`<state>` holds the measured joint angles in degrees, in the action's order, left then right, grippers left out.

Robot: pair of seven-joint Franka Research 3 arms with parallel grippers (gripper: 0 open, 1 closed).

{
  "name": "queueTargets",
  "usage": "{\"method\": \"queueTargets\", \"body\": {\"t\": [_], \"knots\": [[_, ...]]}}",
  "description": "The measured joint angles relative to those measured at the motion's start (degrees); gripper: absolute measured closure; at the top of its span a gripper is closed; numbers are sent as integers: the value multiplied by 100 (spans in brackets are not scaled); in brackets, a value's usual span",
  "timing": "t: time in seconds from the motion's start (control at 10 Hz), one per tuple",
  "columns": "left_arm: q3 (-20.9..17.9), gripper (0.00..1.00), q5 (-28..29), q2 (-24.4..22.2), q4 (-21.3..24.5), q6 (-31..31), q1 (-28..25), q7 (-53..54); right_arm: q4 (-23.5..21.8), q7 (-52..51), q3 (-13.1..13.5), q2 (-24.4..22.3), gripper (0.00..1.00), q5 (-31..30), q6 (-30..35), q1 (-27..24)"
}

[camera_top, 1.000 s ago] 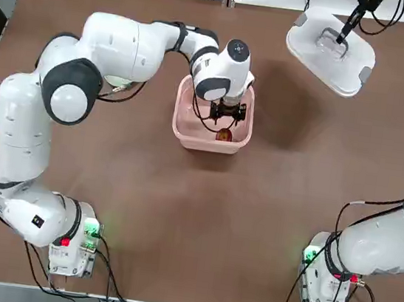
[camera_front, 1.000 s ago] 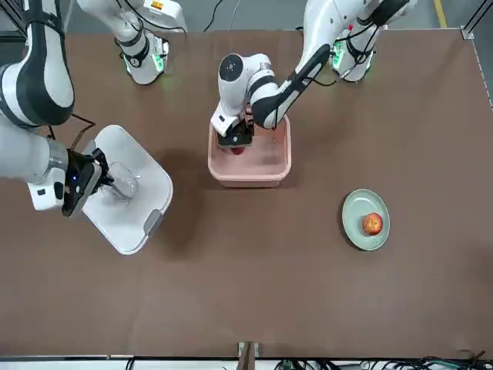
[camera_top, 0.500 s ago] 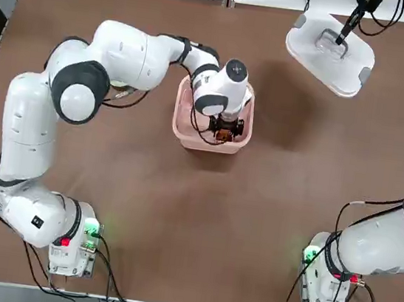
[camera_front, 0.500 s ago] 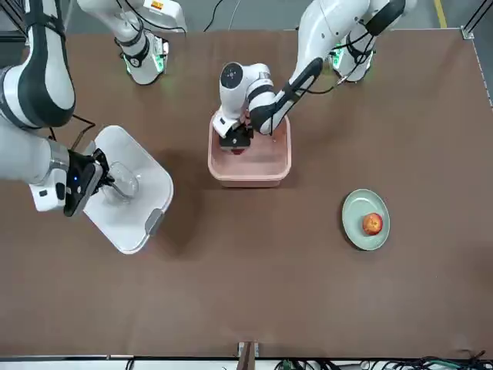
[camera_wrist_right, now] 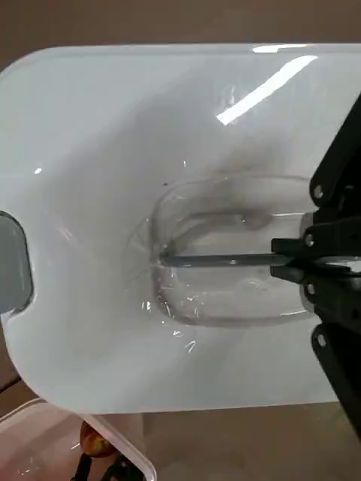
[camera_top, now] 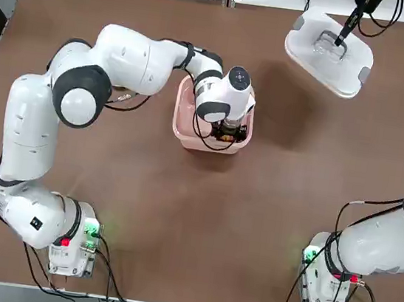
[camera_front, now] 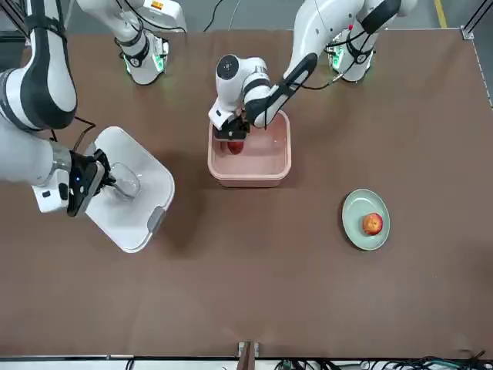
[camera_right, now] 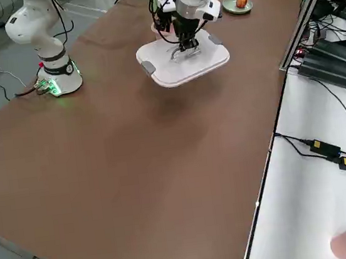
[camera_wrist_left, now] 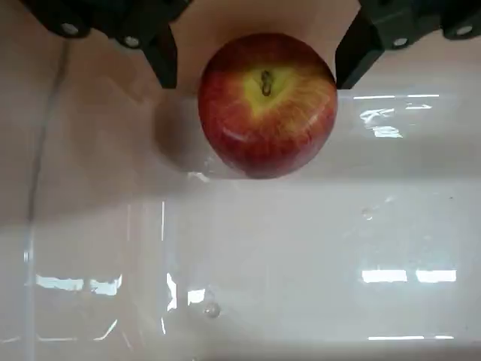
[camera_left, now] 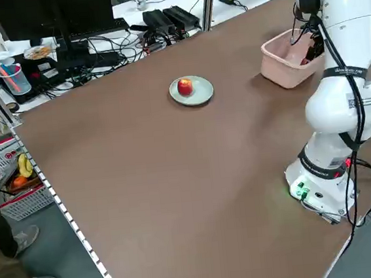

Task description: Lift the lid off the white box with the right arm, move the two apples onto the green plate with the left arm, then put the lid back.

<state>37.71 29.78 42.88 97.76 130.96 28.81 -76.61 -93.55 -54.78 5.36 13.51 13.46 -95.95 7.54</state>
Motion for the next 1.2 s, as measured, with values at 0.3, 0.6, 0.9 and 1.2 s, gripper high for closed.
{"method": "queueTargets", "body": {"t": [0.3, 0.6, 0.9, 1.2], "knots": [[-1, 7, 0, 0, 0, 0, -13, 5, 0, -114, -1, 18, 93, 0, 0, 0], [-82, 9, 5, 0, 0, 0, -39, 9, 0, -129, -1, 18, 93, 0, 0, 0], [-132, 12, 88, 0, 0, 3, -54, 16, 0, -140, -1, 20, 93, 0, 0, 0], [-132, 17, 100, 0, 0, 14, -38, 16, 0, -151, -1, 24, 93, 0, 0, 0]]}}
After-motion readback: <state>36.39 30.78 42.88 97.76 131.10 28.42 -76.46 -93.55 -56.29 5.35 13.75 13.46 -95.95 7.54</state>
